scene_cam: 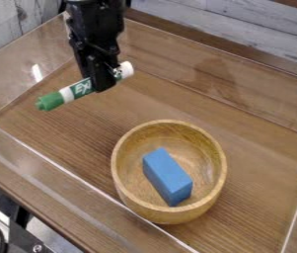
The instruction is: Put the green marker in the brown bowl
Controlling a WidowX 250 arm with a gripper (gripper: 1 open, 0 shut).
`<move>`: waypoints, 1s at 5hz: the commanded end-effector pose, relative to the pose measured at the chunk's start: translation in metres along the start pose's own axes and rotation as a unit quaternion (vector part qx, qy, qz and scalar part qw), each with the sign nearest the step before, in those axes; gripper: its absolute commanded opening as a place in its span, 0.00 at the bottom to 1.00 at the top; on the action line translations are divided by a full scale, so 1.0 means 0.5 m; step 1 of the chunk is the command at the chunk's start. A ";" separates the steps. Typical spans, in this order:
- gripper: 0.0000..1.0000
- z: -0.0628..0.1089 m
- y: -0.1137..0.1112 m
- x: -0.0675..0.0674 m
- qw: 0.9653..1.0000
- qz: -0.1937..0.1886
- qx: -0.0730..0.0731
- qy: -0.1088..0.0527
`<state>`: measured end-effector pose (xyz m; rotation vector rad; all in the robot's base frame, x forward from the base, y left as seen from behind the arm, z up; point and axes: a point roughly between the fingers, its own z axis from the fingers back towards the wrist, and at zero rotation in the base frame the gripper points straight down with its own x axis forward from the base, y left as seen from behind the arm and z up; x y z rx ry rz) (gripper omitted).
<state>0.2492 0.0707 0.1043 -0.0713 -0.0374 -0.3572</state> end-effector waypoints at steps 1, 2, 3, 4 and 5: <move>0.00 0.035 -0.005 0.005 0.999 -0.011 0.024 -0.025; 0.00 0.036 -0.012 0.002 0.999 -0.015 0.026 -0.025; 0.00 0.036 -0.015 -0.001 0.999 -0.021 0.028 -0.025; 0.00 0.035 -0.017 -0.004 0.999 -0.028 0.030 -0.024; 0.00 0.034 -0.022 -0.007 0.999 -0.035 0.032 -0.023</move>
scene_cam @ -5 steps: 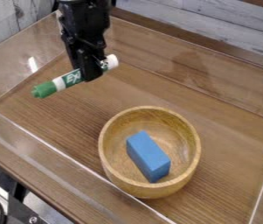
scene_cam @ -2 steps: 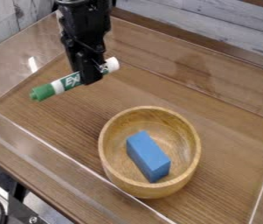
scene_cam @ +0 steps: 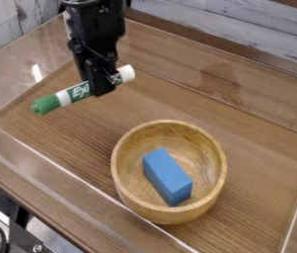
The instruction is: Put the green marker in the brown bowl
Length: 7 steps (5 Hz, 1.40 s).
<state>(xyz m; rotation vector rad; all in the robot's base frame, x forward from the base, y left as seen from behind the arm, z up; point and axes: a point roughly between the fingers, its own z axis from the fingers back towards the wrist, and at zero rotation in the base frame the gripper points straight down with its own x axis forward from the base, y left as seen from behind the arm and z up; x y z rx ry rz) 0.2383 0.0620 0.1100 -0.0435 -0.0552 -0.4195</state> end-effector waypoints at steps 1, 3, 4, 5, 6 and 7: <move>0.00 0.022 0.032 -0.023 1.000 0.004 0.022 -0.013; 0.00 0.010 0.095 -0.088 1.000 0.011 0.029 -0.007; 0.00 -0.012 0.128 -0.116 0.999 0.014 0.033 -0.008; 0.00 -0.043 0.151 -0.126 0.999 0.017 0.040 -0.008; 0.00 -0.070 0.169 -0.128 0.999 0.017 0.043 -0.012; 0.00 -0.086 0.189 -0.126 0.999 0.011 0.045 -0.020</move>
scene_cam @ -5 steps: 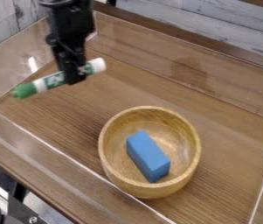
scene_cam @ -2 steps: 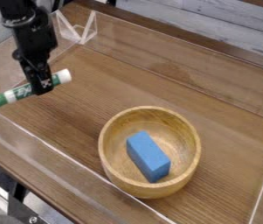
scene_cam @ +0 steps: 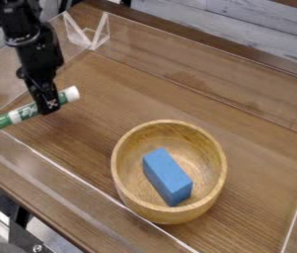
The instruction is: Put the green marker in the brown bowl
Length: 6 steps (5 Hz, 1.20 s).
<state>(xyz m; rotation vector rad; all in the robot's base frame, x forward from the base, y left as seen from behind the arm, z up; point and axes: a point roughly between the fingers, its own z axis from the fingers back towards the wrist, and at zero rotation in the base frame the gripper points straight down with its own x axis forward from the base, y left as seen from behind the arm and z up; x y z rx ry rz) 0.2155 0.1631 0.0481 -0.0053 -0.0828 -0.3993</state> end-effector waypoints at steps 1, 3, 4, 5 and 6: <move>0.00 0.011 0.040 0.012 0.999 -0.006 0.027 -0.021; 0.00 -0.006 0.069 0.027 0.999 -0.012 0.027 -0.031; 1.00 -0.010 0.073 0.031 0.999 -0.008 0.023 -0.032; 1.00 -0.010 0.075 0.031 0.999 -0.001 0.017 -0.034; 1.00 -0.011 0.078 0.031 0.999 0.005 0.012 -0.036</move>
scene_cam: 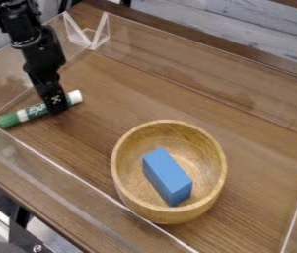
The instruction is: Put the green marker in the brown bowl
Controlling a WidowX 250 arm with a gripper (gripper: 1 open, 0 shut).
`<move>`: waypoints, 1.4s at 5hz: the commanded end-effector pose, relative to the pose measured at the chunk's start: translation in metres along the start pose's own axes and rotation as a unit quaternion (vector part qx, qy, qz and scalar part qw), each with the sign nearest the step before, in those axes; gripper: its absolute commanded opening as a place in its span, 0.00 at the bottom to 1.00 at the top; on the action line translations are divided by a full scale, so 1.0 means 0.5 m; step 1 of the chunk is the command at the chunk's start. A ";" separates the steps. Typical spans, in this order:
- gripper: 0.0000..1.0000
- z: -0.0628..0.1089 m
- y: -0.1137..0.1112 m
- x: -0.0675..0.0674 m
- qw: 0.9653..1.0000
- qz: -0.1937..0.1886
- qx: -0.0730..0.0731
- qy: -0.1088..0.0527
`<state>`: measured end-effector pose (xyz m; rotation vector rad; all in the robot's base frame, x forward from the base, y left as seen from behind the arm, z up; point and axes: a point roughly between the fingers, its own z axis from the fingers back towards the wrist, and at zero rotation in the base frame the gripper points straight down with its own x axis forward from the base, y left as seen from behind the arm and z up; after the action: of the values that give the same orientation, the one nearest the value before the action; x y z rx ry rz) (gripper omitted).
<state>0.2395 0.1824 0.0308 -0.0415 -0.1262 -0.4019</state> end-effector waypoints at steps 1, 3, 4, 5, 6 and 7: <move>1.00 0.026 0.025 0.006 1.000 0.011 0.020 -0.013; 1.00 0.027 0.027 0.008 1.000 0.023 0.008 -0.018; 1.00 0.028 0.028 0.008 0.999 0.031 0.001 -0.020; 1.00 0.025 0.030 0.009 0.999 0.036 -0.003 -0.022; 1.00 0.024 0.031 0.010 0.999 0.042 -0.008 -0.024; 1.00 0.022 0.032 0.011 0.998 0.048 -0.014 -0.026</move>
<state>0.2438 0.1857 0.0286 -0.1293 -0.1365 -0.3153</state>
